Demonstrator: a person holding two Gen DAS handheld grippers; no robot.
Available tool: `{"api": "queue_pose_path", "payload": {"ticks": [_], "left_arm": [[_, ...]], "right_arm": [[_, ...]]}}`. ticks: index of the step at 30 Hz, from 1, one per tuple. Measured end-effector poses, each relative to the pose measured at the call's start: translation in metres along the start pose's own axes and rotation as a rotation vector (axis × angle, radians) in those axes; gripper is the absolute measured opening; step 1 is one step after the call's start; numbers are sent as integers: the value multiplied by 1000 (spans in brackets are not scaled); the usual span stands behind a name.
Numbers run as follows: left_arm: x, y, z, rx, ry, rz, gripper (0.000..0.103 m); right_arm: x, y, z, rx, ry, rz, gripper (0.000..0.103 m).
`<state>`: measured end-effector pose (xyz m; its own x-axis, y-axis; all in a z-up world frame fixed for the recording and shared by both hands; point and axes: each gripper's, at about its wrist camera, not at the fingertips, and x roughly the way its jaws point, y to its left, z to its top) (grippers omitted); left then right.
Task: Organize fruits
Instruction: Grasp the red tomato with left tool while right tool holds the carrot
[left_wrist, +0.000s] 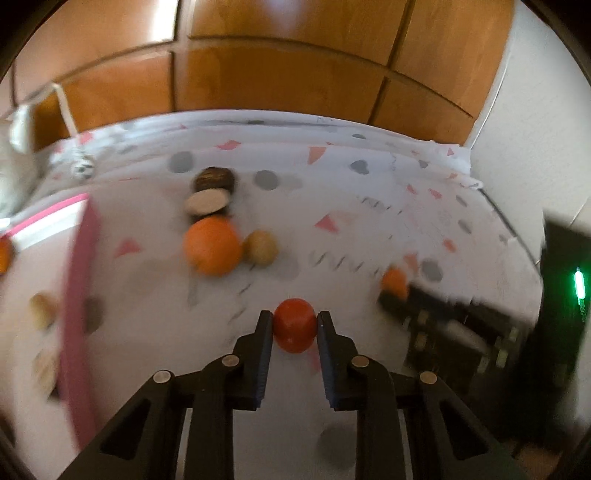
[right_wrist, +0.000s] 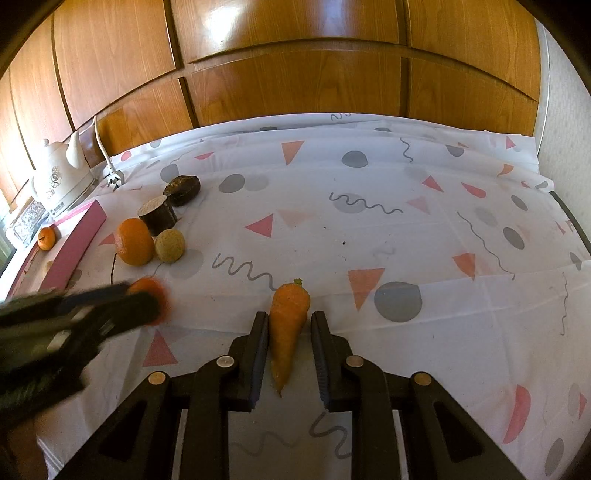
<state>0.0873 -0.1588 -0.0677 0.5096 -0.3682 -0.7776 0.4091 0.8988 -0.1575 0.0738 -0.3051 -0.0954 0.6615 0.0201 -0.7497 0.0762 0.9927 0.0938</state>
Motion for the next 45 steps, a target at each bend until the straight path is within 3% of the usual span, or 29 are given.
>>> {"api": "queue_pose_path", "payload": {"ticks": [4, 7, 27, 39, 45], "left_arm": [[-8, 5, -18, 16, -59, 78, 24], [-2, 3, -18, 37, -81, 90, 24], [6, 20, -18, -45, -64, 18, 25], [-9, 22, -20, -51, -21, 57, 25], [-36, 21, -22, -41, -69, 63, 25]], "right_arm": [[0, 2, 0, -8, 1, -10, 22], [1, 3, 0, -18, 2, -19, 22], [1, 6, 0, -32, 1, -35, 22], [1, 9, 0, -48, 2, -58, 22], [1, 12, 0, -66, 4, -77, 22]]}}
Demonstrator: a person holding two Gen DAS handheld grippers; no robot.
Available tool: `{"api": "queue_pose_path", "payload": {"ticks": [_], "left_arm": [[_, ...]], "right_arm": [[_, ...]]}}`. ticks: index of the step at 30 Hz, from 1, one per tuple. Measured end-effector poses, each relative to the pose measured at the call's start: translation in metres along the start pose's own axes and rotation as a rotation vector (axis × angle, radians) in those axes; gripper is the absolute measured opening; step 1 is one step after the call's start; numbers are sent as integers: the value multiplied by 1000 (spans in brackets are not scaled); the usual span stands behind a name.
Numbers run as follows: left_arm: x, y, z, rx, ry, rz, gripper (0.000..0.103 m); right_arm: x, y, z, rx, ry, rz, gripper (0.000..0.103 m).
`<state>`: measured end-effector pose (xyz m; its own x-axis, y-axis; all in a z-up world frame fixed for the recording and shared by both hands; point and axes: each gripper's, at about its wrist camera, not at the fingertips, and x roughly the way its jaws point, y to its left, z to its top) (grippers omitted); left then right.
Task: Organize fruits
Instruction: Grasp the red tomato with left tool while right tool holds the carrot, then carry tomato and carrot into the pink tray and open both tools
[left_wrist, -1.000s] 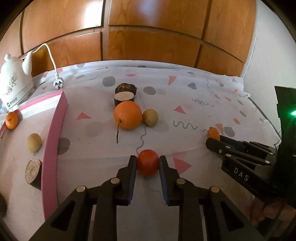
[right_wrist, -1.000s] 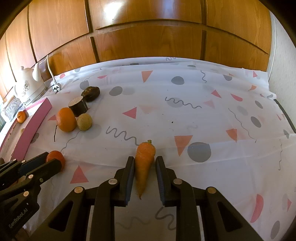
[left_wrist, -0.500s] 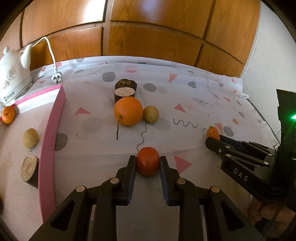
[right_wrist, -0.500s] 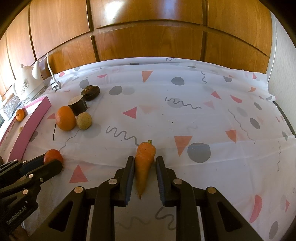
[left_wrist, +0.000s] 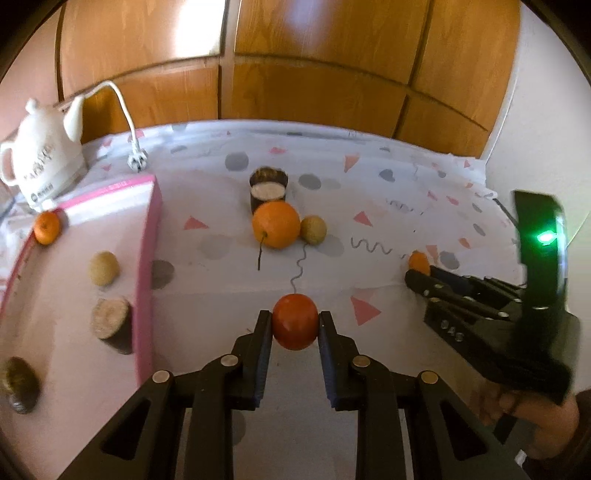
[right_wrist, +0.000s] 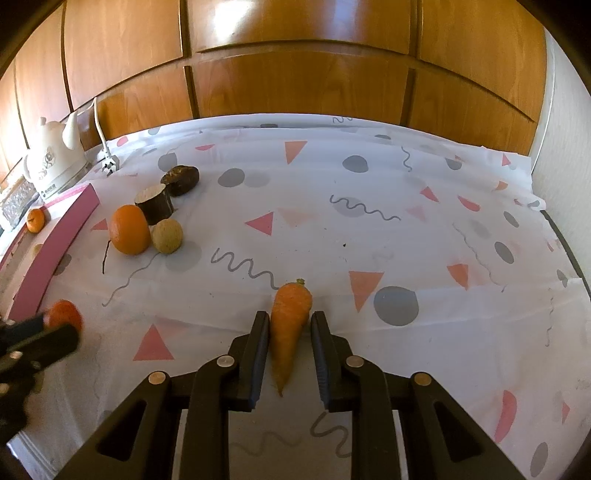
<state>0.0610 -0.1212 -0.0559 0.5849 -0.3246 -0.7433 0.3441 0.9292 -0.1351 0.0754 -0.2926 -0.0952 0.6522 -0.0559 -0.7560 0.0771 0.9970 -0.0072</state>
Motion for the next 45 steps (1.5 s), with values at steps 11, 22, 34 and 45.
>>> {"api": "queue_pose_path", "payload": {"ticks": [11, 22, 34, 45], "left_arm": [[-52, 25, 4, -30, -98, 65, 25], [-72, 66, -8, -113, -115, 136, 25], [-81, 110, -16, -208, -127, 207, 25], [-86, 158, -10, -282, -134, 268, 25]], "right_arm": [[-5, 15, 0, -40, 25, -31, 20], [-17, 46, -1, -38, 47, 85, 20], [-51, 113, 14, -125, 9, 300, 20], [-65, 169, 19, -192, 37, 484, 20]]}}
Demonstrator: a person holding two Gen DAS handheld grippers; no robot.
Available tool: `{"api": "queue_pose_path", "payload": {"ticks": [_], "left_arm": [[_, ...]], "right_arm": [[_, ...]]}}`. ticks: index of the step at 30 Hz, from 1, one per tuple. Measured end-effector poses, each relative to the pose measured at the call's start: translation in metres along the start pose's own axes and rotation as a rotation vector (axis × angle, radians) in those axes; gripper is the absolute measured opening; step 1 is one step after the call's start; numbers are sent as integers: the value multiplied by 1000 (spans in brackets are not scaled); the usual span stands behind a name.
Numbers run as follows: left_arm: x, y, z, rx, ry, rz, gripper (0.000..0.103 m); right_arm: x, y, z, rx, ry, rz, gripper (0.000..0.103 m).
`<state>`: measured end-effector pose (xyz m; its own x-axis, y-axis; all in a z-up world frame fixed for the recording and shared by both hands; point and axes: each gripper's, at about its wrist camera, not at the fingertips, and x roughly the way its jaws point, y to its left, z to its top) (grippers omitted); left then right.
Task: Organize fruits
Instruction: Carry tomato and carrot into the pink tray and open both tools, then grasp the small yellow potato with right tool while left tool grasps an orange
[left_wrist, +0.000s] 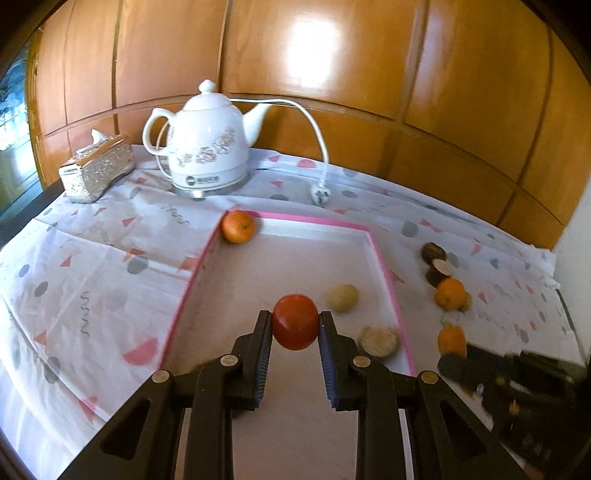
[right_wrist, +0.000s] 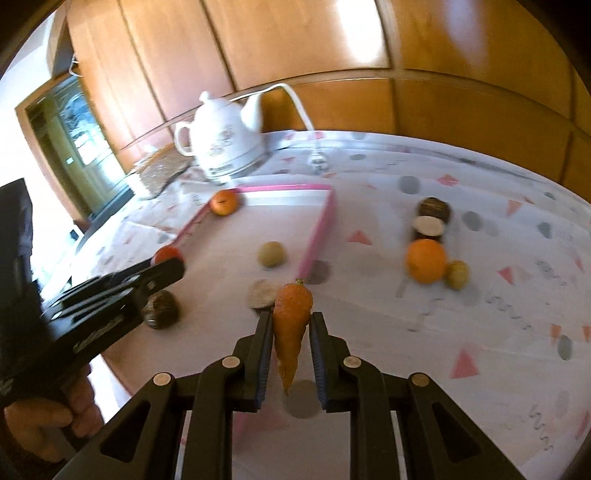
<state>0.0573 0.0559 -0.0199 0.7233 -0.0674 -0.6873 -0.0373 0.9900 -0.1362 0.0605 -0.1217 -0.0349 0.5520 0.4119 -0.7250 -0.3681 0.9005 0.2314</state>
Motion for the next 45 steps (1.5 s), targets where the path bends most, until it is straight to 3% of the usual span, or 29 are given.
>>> {"api": "queue_pose_path", "payload": {"ticks": [9, 14, 16, 26, 45], "left_arm": [[1, 22, 7, -53, -9, 62, 26], [-2, 25, 4, -71, -11, 68, 33], [-3, 24, 2, -69, -8, 67, 34], [-8, 18, -5, -72, 0, 54, 40], [-11, -6, -18, -11, 20, 24, 41]], "right_arm": [[16, 42, 5, -70, 26, 71, 20], [24, 54, 5, -81, 38, 74, 21], [26, 55, 4, -79, 37, 67, 26], [25, 48, -3, -47, 36, 35, 26], [7, 18, -8, 47, -22, -62, 29]]}}
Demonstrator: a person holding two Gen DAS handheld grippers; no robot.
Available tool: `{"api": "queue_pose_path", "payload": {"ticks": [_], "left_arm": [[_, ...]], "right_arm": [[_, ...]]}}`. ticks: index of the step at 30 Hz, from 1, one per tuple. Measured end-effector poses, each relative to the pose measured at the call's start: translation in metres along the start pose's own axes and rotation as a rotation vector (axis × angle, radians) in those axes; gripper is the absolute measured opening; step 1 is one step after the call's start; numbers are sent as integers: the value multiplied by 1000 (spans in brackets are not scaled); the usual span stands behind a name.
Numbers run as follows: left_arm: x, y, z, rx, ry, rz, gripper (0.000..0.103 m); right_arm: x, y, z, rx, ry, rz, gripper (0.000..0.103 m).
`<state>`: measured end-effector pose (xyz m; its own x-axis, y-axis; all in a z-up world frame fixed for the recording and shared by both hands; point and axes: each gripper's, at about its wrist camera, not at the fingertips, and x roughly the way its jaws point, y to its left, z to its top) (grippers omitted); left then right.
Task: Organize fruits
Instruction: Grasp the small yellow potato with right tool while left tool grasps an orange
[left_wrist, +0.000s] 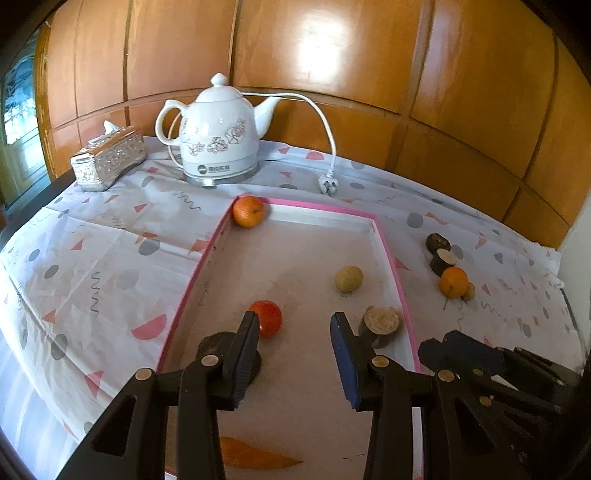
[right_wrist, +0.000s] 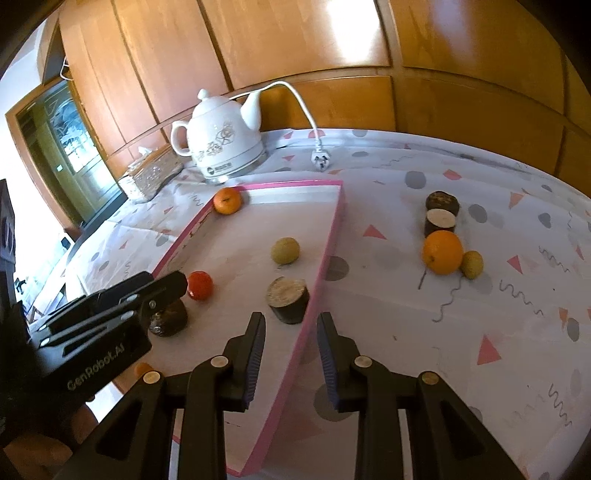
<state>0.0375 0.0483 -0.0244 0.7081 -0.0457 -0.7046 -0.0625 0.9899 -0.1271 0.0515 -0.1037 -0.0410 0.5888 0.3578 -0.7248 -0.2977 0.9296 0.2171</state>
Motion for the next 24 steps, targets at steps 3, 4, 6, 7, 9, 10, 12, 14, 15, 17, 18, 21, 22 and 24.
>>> {"api": "queue_pose_path", "payload": {"ticks": [3, 4, 6, 7, 9, 10, 12, 14, 15, 17, 18, 21, 22, 24], "left_arm": [[1, -5, -4, 16, 7, -7, 43], [1, -7, -5, 20, 9, -10, 44], [1, -11, -8, 29, 13, -16, 46], [1, -13, -9, 36, 15, -20, 46], [2, -18, -11, 50, 19, -26, 46], [2, -20, -12, 58, 20, -30, 46], [2, -25, -13, 73, 20, -38, 46], [2, -28, -14, 84, 20, -39, 46], [2, -30, -15, 87, 22, -44, 46], [2, -33, -16, 97, 23, -48, 46], [2, -34, -16, 100, 23, -51, 46], [2, -38, -17, 111, 23, -65, 46], [2, -40, -17, 116, 24, -69, 46], [2, -43, -17, 127, 25, -75, 46]], "right_arm": [[-1, -3, -1, 6, -4, -14, 29], [-1, -4, -2, 8, -8, -22, 29], [-3, -8, -3, 15, -19, -42, 31], [-4, -11, -3, 21, -24, -49, 33], [-6, -19, -4, 39, -34, -65, 33], [-8, -25, -5, 52, -38, -76, 33], [-10, -36, -7, 78, -42, -92, 33], [-12, -52, -10, 118, -43, -116, 33], [-13, -60, -12, 137, -41, -126, 33], [-14, -75, -15, 171, -36, -150, 33], [-14, -82, -17, 187, -35, -162, 33], [-14, -103, -22, 225, -27, -198, 33], [-13, -109, -22, 231, -24, -209, 33], [-12, -118, -21, 241, -22, -230, 33]]}}
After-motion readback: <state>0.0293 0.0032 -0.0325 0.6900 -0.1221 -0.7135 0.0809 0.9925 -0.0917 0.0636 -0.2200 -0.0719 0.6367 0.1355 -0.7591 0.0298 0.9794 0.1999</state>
